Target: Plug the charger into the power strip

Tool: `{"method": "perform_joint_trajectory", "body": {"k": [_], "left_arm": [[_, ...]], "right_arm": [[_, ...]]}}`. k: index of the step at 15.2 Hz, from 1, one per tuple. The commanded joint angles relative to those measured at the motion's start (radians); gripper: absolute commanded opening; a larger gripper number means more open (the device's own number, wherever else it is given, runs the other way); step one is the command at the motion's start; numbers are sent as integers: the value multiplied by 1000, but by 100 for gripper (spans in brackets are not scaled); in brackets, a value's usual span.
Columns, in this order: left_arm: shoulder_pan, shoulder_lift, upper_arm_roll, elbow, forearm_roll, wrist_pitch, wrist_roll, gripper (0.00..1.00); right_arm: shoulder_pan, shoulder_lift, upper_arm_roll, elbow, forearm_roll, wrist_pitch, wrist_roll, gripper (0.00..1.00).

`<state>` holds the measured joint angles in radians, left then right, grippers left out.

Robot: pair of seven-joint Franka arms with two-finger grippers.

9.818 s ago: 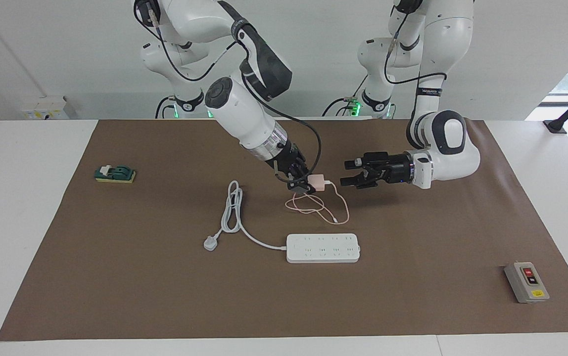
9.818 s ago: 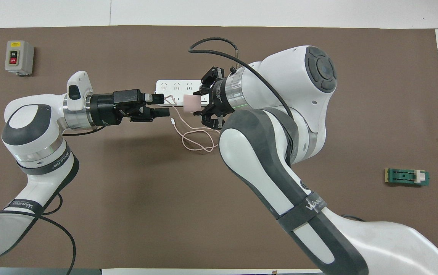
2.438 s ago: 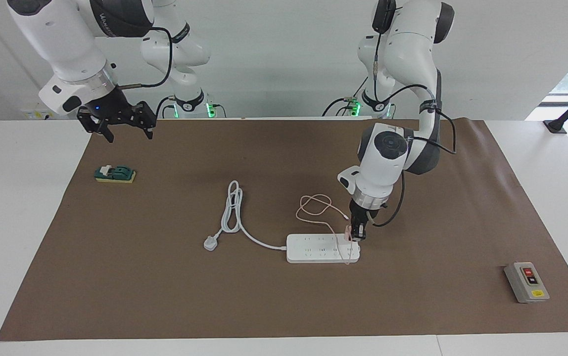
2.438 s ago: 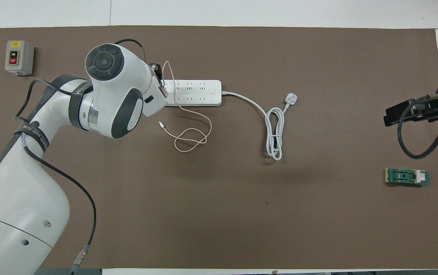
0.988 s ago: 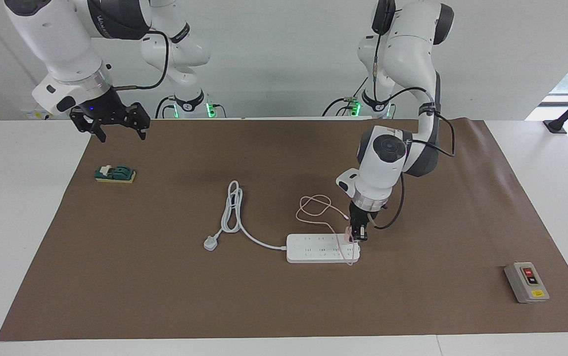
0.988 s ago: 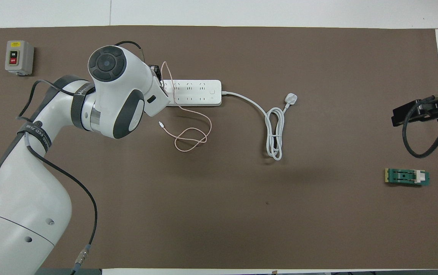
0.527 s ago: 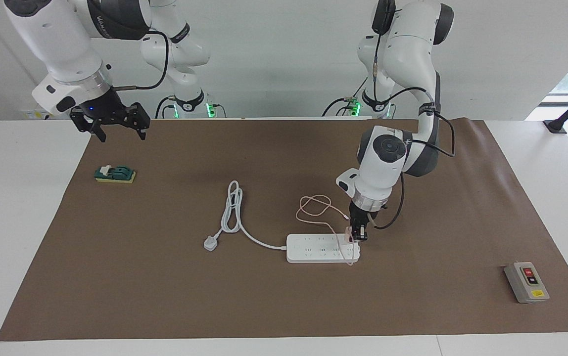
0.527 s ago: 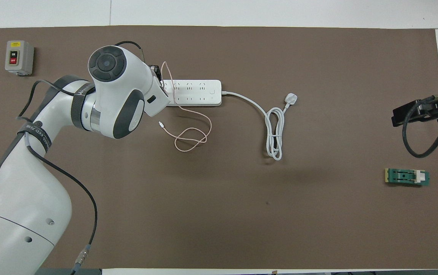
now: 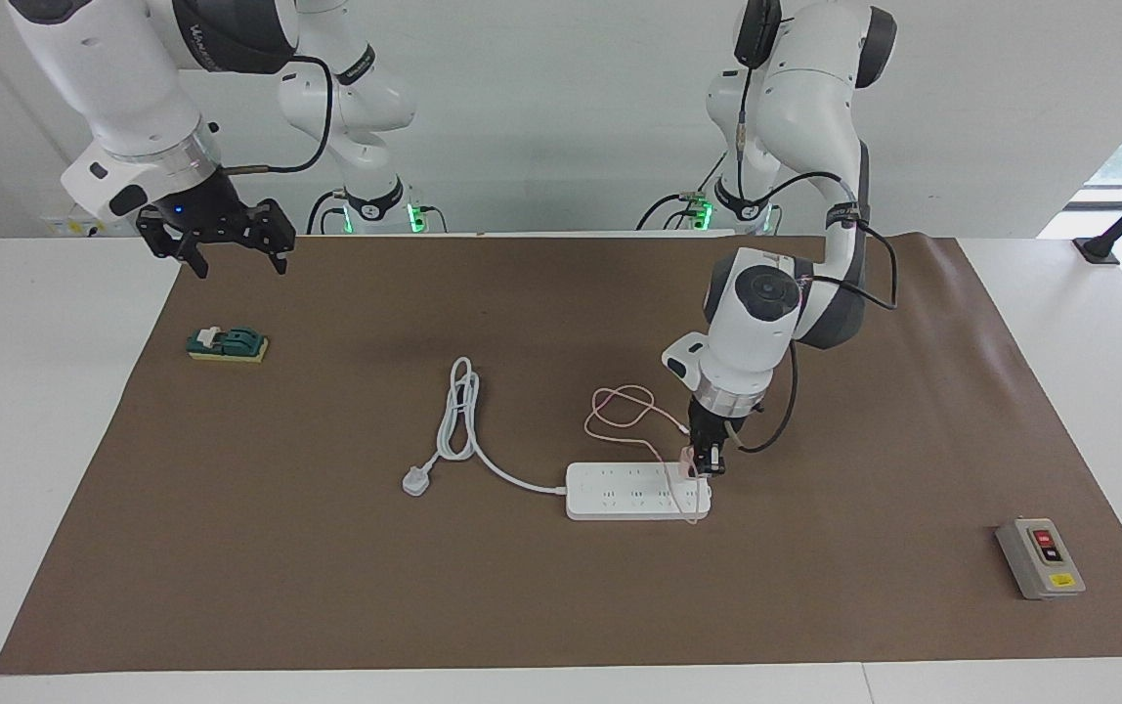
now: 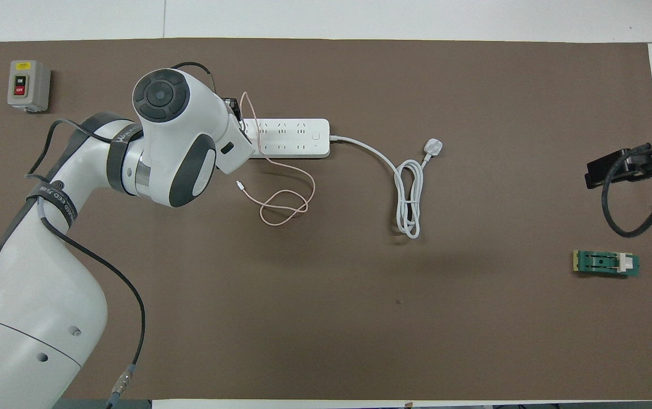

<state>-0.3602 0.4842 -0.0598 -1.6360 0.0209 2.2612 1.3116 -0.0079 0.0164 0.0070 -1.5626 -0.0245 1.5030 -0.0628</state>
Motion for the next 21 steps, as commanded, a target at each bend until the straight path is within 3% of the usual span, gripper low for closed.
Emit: {"method": "perform_joint_trajectory", "body": {"k": [1, 21], "left_arm": [[-5, -6, -2, -42, 5, -12, -26, 0], [6, -9, -2, -58, 5, -3, -66, 0]], "right_arm": [[-12, -21, 10, -20, -12, -4, 12, 100], [-12, -21, 10, -20, -12, -4, 12, 100]]}}
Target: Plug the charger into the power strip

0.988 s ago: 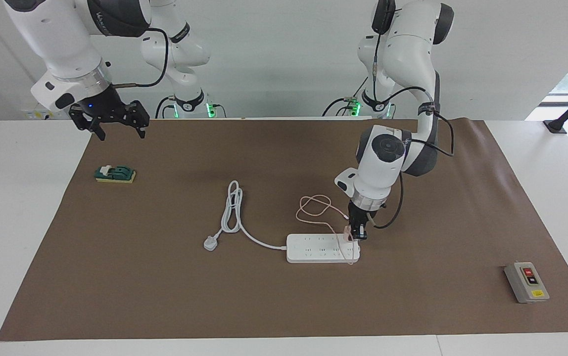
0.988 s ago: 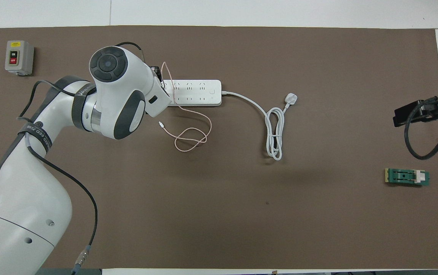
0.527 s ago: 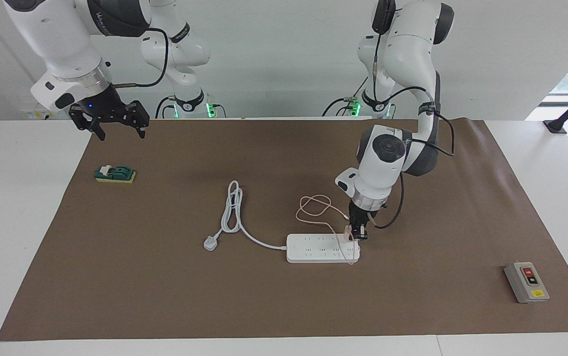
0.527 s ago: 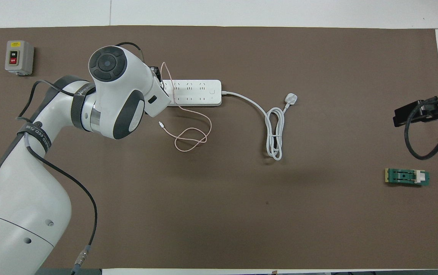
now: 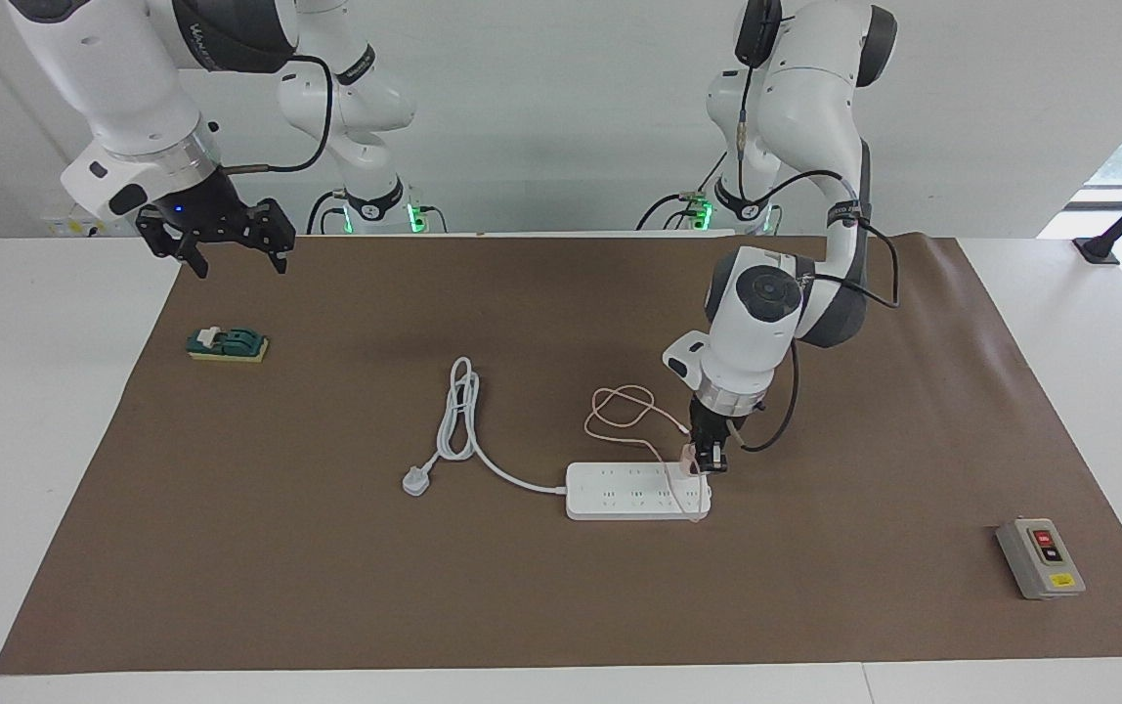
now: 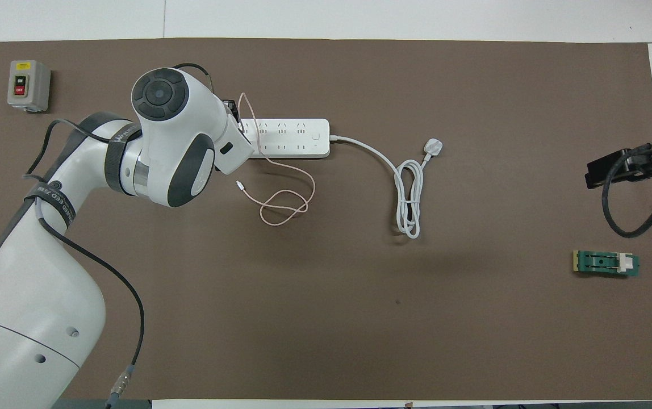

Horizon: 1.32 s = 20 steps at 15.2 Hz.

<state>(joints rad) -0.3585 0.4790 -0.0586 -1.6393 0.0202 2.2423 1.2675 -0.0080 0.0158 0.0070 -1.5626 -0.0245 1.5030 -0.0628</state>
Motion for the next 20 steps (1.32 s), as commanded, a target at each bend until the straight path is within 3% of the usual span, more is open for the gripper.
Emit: {"method": "perform_joint_trajectory", "body": {"k": [1, 20], "left_arm": [[4, -2, -4, -54, 6, 31, -23, 0], [9, 41, -4, 10, -13, 22, -14, 0]], "right_arm": [[-12, -20, 10, -20, -12, -4, 12, 100], [-12, -20, 10, -20, -12, -4, 12, 100]]}}
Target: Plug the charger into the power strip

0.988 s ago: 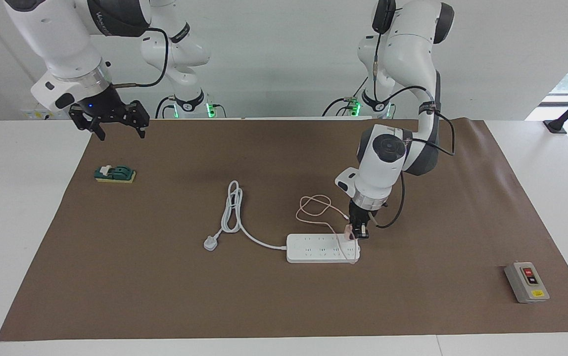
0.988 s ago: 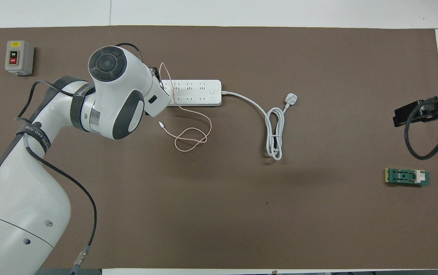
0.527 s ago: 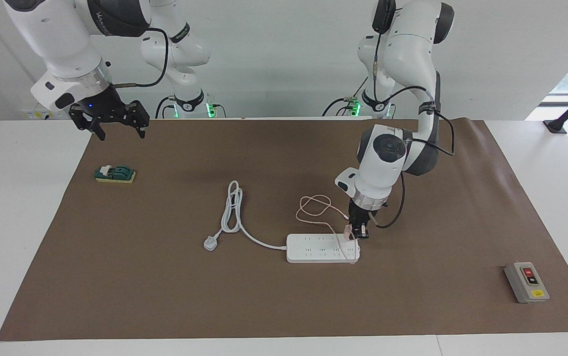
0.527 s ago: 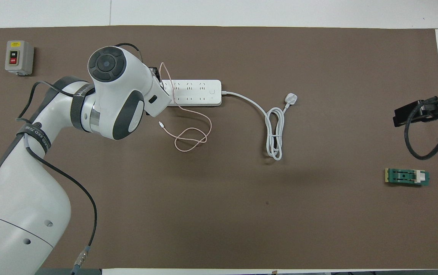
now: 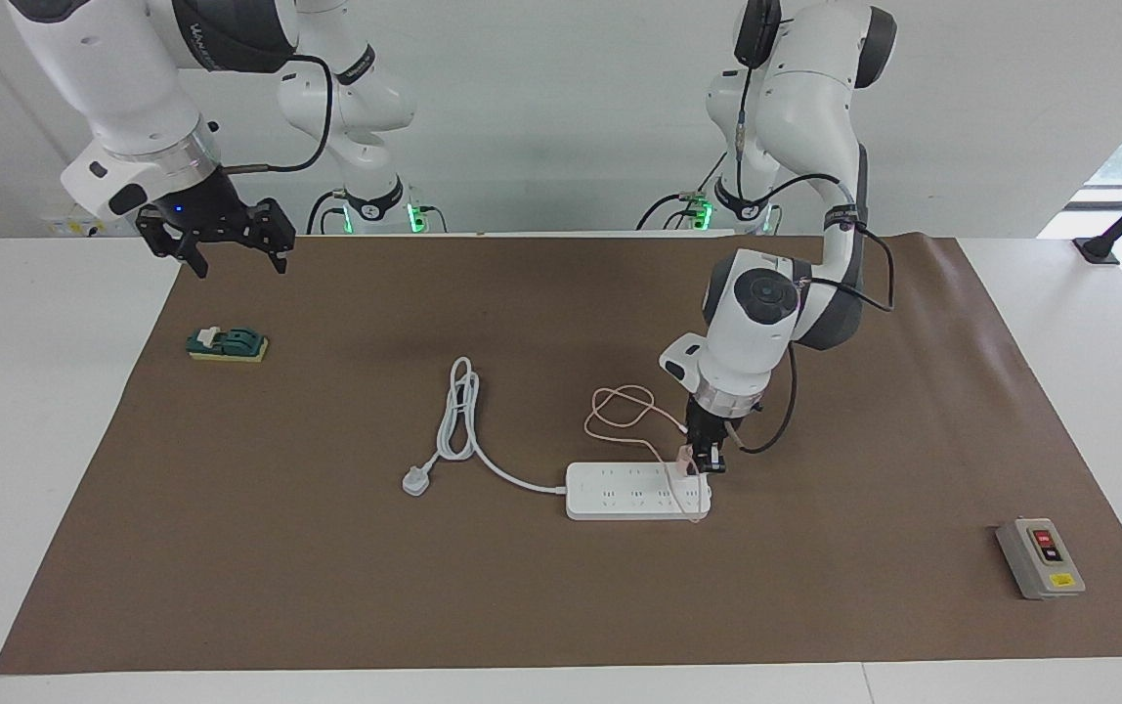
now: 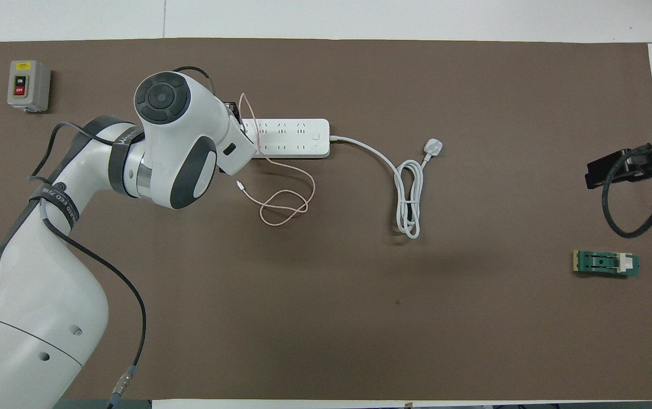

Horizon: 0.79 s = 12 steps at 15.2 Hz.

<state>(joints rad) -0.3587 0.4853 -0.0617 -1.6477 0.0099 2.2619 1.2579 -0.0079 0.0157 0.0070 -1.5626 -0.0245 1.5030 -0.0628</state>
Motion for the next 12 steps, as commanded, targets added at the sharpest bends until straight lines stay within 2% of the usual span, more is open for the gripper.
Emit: {"method": "perform_joint_trajectory", "body": {"k": [1, 4, 6, 7, 10, 12], "left_arm": [[7, 54, -1, 43, -5, -36, -5, 0], [12, 126, -3, 173, -18, -169, -3, 0], [17, 220, -3, 340, -59, -295, -2, 0], [18, 243, -4, 386, -68, -315, -2, 0], [18, 263, -4, 394, -71, -309, 24, 0], [14, 253, -1, 332, -85, -234, 43, 0]], "right_arm": [[-12, -20, 10, -20, -12, -4, 12, 100], [-12, -20, 10, -20, -12, -4, 12, 100], [-12, -20, 10, -20, -12, -4, 12, 100], [-12, -20, 10, -20, -12, -4, 12, 100], [-12, -20, 10, -20, -12, -4, 12, 100], [-12, -20, 10, -20, -12, -4, 12, 100]]}}
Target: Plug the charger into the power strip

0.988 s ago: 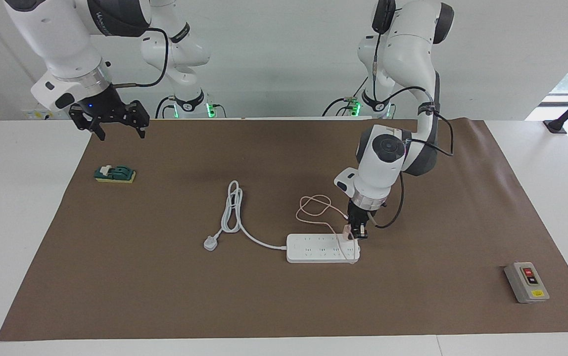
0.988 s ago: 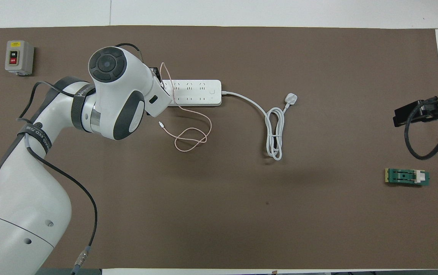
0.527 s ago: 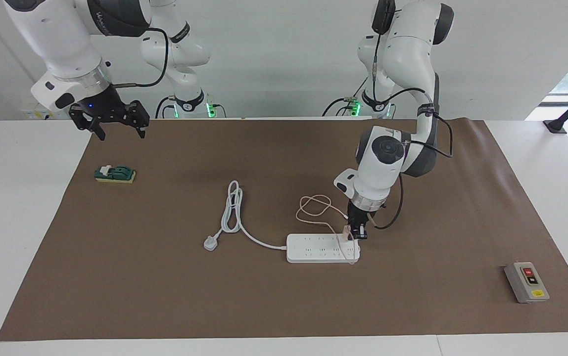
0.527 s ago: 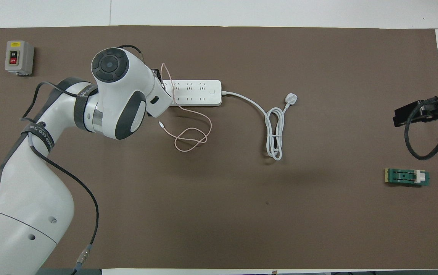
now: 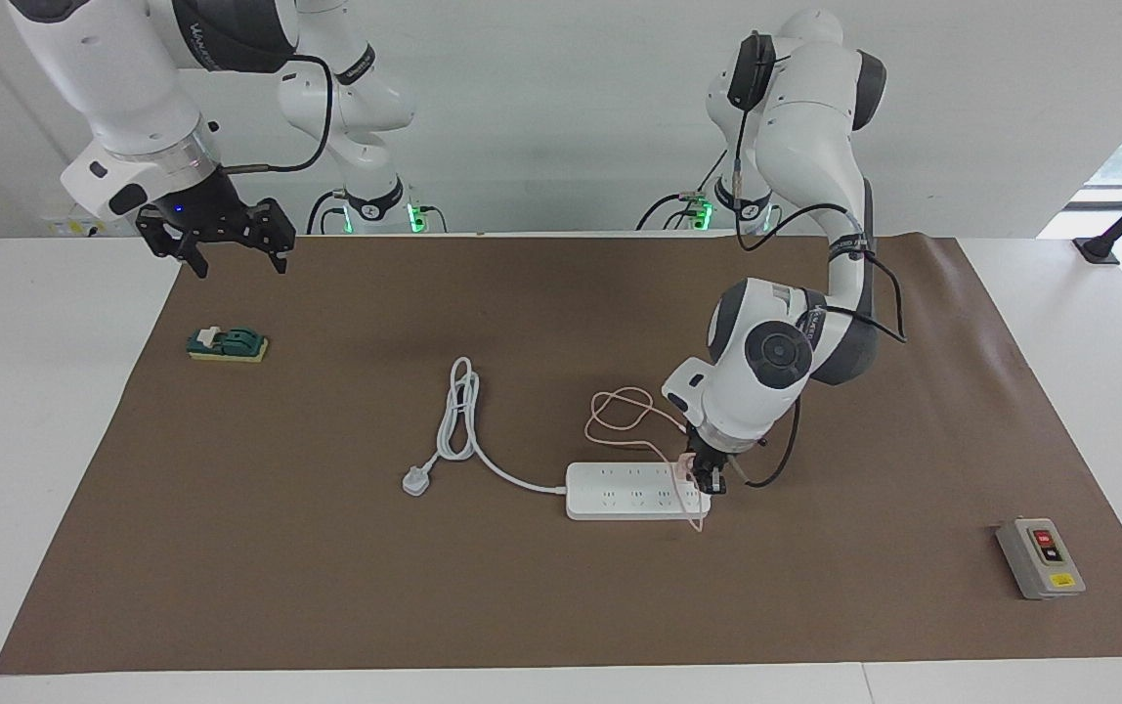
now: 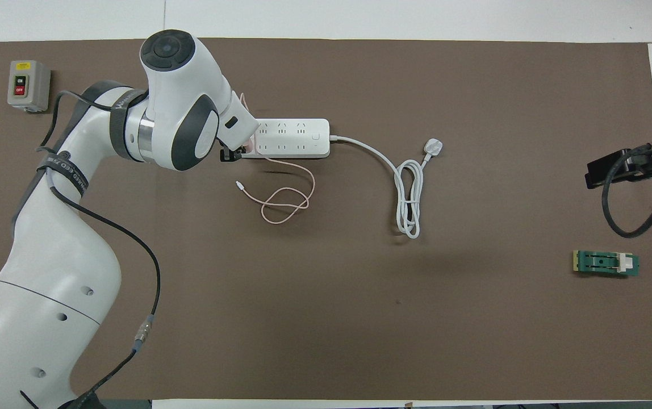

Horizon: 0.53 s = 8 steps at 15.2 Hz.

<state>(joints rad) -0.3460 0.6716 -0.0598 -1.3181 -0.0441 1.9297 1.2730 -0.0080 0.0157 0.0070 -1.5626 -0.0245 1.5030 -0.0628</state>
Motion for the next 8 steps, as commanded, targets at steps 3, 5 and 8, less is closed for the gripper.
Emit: {"method": "perform_joint_trajectory", "body": {"k": [3, 5, 8], "left_arm": [[-7, 34, -2, -95, -30, 178, 37, 0], [-8, 26, -2, -104, -30, 178, 37, 0], [-7, 26, -2, -104, -30, 181, 35, 2]], "right_arm": [[-12, -20, 10, -20, -12, -4, 12, 100], [-12, -20, 10, -20, -12, -4, 12, 100], [-12, -20, 10, -20, -12, -4, 12, 100]]}}
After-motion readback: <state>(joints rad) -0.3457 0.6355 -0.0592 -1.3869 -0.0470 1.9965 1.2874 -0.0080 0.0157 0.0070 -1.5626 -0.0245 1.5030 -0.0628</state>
